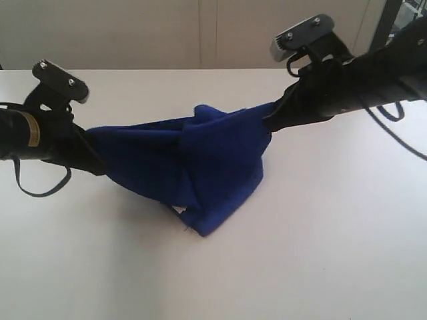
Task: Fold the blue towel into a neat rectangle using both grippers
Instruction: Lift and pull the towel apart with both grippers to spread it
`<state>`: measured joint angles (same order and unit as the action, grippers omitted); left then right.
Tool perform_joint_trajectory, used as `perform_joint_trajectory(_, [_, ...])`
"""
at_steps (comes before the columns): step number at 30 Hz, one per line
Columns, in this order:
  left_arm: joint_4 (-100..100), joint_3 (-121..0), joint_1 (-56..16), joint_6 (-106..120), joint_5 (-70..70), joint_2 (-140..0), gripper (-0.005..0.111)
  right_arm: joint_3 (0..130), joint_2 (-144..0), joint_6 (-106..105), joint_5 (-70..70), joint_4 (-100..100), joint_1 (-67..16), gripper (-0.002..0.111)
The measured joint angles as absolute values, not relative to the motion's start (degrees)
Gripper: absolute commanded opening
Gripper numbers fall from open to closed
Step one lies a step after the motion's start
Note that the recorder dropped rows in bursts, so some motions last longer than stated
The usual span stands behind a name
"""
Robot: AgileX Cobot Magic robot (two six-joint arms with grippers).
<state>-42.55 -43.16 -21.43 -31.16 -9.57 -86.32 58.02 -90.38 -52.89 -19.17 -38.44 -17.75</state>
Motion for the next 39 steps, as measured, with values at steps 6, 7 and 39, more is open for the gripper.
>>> perform_joint_trajectory(6, [-44.0, -43.4, -21.4, -30.2, -4.2, -74.3, 0.000, 55.7, -81.1, -44.0, -23.5, -30.5, -15.3, 0.000])
perform_joint_trajectory(7, [-44.0, -43.4, -21.4, -30.1, -3.0, -72.4, 0.000, 55.2, -79.2, -41.6, -23.9, -28.4, -15.0, 0.000])
perform_joint_trajectory(39, [-16.3, -43.4, -21.4, -23.4, 28.2, -33.4, 0.000, 46.1, -32.5, 25.1, -40.5, 19.6, -14.4, 0.000])
